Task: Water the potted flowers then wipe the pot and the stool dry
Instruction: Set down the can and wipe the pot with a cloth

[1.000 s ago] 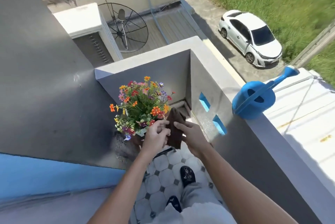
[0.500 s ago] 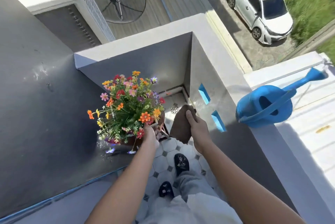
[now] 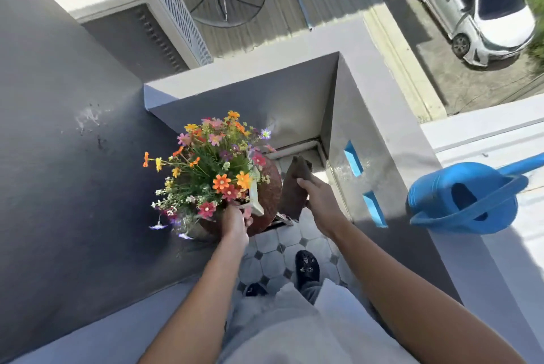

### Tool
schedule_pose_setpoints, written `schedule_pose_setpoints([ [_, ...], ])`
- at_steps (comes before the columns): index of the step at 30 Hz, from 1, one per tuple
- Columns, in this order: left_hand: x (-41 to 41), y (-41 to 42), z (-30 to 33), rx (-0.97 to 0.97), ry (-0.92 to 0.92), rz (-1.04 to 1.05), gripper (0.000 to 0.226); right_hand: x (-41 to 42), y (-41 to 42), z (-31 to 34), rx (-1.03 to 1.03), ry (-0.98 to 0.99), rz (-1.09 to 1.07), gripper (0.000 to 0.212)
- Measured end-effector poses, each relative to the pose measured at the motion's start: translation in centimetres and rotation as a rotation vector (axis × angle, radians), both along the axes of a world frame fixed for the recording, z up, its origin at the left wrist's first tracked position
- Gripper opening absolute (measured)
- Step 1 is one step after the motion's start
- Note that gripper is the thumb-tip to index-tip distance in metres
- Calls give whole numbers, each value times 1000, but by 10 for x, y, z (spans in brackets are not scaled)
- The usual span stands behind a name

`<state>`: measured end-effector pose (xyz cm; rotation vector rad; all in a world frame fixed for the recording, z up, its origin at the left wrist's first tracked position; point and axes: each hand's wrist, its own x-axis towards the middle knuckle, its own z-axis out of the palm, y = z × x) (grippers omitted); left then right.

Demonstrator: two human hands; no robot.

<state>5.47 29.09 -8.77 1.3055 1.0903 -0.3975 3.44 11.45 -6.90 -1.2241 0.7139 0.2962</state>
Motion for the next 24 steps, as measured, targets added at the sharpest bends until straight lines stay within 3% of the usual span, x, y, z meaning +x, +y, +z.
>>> schedule_pose_setpoints([
  [7,5,39,66,-263,-60,66,28,35,19,21,-339,-215,190,12],
  [12,7,44,117,-348,-117,-67,32,86,40,57,-689,-462,166,20],
  [19,28,53,159,-286,-203,-122,26,62,83,117,-615,-738,214,20],
  [24,32,55,178,-272,-312,-151,31,29,90,122,-590,-779,239,20],
])
